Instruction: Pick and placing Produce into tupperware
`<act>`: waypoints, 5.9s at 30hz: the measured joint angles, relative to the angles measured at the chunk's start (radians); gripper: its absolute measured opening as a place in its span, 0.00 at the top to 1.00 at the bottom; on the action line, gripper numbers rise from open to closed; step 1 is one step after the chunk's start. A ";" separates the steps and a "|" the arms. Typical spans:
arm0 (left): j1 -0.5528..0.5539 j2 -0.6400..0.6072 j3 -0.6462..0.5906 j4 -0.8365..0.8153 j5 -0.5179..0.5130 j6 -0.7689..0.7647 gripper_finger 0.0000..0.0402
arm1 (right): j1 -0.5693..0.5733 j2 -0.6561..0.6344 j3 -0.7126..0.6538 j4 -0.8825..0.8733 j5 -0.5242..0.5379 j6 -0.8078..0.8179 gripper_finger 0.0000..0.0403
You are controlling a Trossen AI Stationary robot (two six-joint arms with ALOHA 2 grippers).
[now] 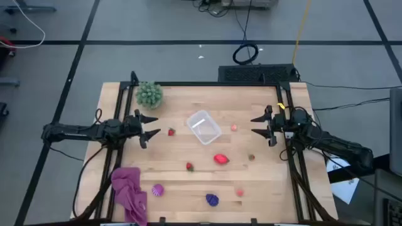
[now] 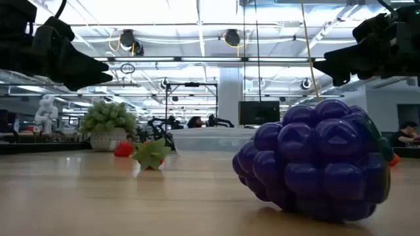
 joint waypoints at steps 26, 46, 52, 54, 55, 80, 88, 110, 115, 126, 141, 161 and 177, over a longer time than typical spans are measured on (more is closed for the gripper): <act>0.000 0.000 0.000 0.000 0.000 0.000 0.32 | 0.000 0.000 0.000 0.000 0.000 0.000 0.51; 0.000 0.000 0.000 0.000 0.000 0.000 0.32 | 0.000 0.000 0.000 0.000 0.000 0.000 0.51; 0.000 0.000 0.000 0.000 0.000 0.000 0.32 | 0.000 0.000 0.000 0.019 0.000 0.000 0.51; 0.000 0.000 0.000 0.000 0.000 0.000 0.32 | 0.001 0.000 0.000 0.035 0.000 0.019 0.51; 0.000 0.000 0.000 0.000 0.000 0.000 0.32 | 0.001 0.000 0.000 0.040 -0.001 0.049 0.51; 0.000 0.000 0.000 0.123 0.000 -0.160 0.32 | 0.001 0.000 0.000 0.201 -0.004 0.447 0.51; 0.000 0.000 0.000 0.133 -0.008 -0.164 0.32 | 0.004 0.000 0.000 0.500 -0.004 0.399 0.51; 0.000 0.000 0.000 0.141 -0.009 -0.300 0.32 | 0.129 0.198 0.663 -0.057 -0.005 -0.136 0.51; 0.000 0.000 0.000 0.140 -0.009 -0.299 0.32 | 0.180 0.355 0.937 -0.315 -0.005 -0.185 0.51; 0.000 0.001 0.000 0.072 -0.009 -0.325 0.32 | 0.437 0.803 1.387 -0.814 0.357 -0.320 0.51; 0.000 0.001 0.000 0.005 -0.009 -0.334 0.32 | 0.655 1.247 1.917 -1.576 0.748 0.114 0.51; 0.000 0.001 0.000 0.006 -0.029 -0.328 0.32 | 0.639 1.355 1.925 -1.759 0.729 0.139 0.51; 0.000 0.001 0.000 -0.032 -0.026 -0.304 0.32 | 0.530 1.356 1.548 -1.538 0.728 0.049 0.51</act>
